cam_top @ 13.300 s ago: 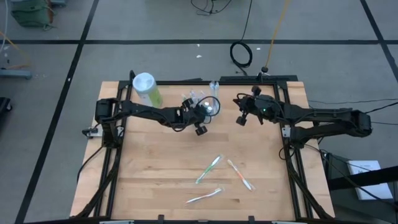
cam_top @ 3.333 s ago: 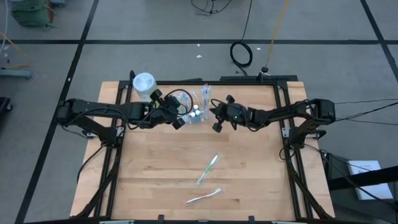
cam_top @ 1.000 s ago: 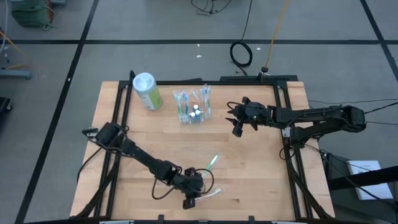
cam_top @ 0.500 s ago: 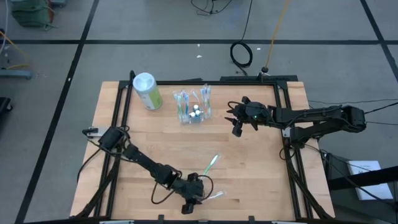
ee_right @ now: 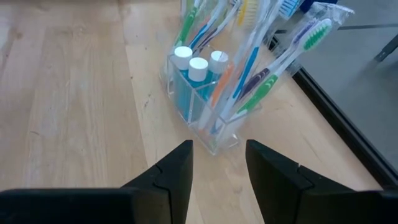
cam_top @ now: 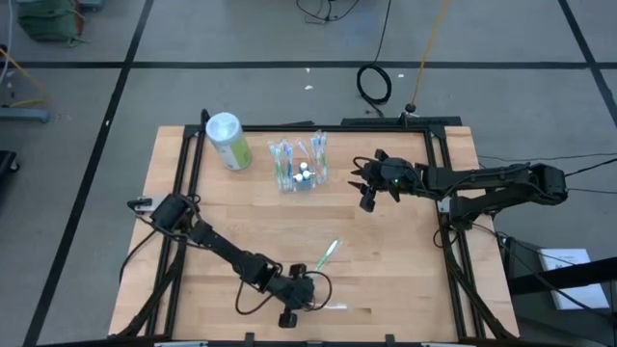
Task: Pick & Place toothbrushing station
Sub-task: Put the orange toothbrush into the transparent organizer
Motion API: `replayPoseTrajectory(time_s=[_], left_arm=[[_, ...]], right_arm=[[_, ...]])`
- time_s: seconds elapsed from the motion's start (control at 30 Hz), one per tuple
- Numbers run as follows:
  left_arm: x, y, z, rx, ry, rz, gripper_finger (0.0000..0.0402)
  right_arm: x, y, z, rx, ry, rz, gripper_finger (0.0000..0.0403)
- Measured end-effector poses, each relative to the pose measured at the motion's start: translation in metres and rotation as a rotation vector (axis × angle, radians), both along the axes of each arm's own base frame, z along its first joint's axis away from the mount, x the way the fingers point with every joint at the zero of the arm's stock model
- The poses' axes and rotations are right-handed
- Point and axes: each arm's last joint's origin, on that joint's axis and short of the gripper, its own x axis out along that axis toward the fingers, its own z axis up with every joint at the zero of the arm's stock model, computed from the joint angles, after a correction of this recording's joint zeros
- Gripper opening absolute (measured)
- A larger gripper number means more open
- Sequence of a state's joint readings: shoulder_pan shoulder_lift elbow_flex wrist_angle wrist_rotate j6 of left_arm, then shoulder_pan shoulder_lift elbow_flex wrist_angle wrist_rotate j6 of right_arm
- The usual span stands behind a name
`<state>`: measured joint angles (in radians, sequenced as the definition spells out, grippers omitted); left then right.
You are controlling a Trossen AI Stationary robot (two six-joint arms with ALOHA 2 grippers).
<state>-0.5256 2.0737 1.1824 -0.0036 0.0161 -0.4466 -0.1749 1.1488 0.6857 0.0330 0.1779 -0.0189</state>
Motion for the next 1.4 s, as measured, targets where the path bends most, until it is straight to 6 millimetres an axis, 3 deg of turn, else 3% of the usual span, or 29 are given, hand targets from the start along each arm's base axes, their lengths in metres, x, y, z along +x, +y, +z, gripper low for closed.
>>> replayPoseTrajectory(time_s=[0.2, 0.37, 0.5, 0.63, 0.8, 0.93, 1.2, 1.4], left_arm=[[-0.005, 0.011, 0.027, 0.060, -0.030, 0.041, 0.0036], [-0.024, 0.024, 0.091, 0.195, -0.153, 0.131, 0.0009], [-0.049, 0.030, 0.135, 0.370, -0.294, 0.251, 0.0022], [-0.069, 0.030, 0.169, 0.522, -0.453, 0.331, 0.0012], [-0.074, 0.034, 0.177, 0.668, -0.525, 0.477, 0.0013], [-0.066, 0.043, 0.175, 0.659, -0.528, 0.561, 0.0027], [-0.036, 0.062, 0.170, 0.596, -0.552, 0.586, 0.0013], [-0.022, 0.075, 0.170, 0.614, -0.574, 0.572, 0.0023]], right_arm=[[0.000, 0.000, 0.000, 0.000, -0.001, 0.000, 0.0139], [0.000, 0.000, 0.000, -0.001, -0.002, -0.001, 0.0139], [0.001, 0.000, 0.001, -0.040, 0.003, 0.023, 0.0139], [0.004, 0.003, 0.006, -0.022, -0.056, 0.144, 0.0139], [0.012, 0.015, 0.023, 0.079, -0.275, 0.446, 0.0139], [0.014, 0.036, 0.027, 0.060, -0.447, 0.634, 0.0139], [0.022, 0.062, 0.023, -0.011, -0.675, 0.693, 0.0139], [0.028, 0.064, 0.019, 0.039, -0.715, 0.601, 0.0139]])
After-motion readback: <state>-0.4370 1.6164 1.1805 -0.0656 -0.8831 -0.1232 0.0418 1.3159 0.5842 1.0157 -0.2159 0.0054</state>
